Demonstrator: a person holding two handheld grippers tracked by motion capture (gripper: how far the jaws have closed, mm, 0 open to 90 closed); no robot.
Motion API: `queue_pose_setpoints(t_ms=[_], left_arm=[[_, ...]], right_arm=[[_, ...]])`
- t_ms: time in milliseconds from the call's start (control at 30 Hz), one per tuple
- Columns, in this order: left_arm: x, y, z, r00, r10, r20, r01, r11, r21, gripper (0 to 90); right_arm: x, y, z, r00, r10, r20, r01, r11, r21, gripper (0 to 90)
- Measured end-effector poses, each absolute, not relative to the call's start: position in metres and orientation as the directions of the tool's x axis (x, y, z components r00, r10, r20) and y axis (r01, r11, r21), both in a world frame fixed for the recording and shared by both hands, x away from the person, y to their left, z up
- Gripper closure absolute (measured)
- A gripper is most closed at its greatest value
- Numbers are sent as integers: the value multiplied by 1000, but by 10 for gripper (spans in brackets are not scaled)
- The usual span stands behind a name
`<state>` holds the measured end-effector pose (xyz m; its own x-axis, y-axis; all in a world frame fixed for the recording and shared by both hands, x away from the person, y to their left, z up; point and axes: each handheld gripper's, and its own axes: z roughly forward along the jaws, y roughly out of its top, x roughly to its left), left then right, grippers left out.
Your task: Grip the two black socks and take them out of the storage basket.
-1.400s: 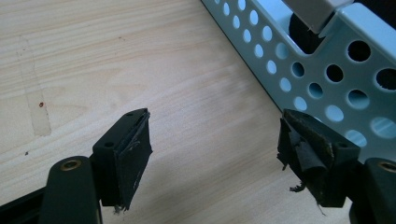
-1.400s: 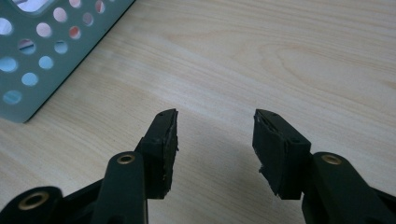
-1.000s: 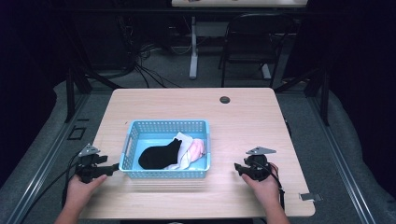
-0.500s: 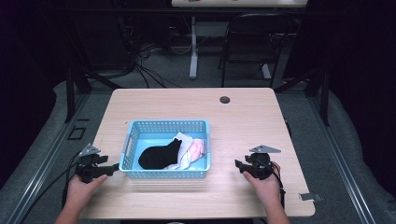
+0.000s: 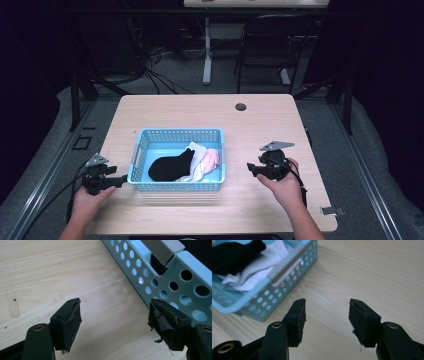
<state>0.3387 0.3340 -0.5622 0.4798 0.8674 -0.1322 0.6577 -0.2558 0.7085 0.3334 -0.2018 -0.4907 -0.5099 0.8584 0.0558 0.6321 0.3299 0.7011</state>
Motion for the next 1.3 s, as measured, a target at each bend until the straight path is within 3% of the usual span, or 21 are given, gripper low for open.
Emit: queue_pose_setpoints(t_ms=[233, 533, 1300], left_arm=[[339, 334, -562, 483, 866, -130, 659, -261, 706, 263], [339, 333, -562, 483, 866, -129, 657, -261, 708, 263], [340, 334, -562, 488, 864, -125, 656, -269, 705, 263]], right_arm=[[340, -184, -467, -558, 828, 54, 617, 370, 695, 489], [367, -148, -453, -607, 792, 70, 654, 447, 610, 559], [412, -49, -463, -659, 738, 149, 653, 461, 601, 595]])
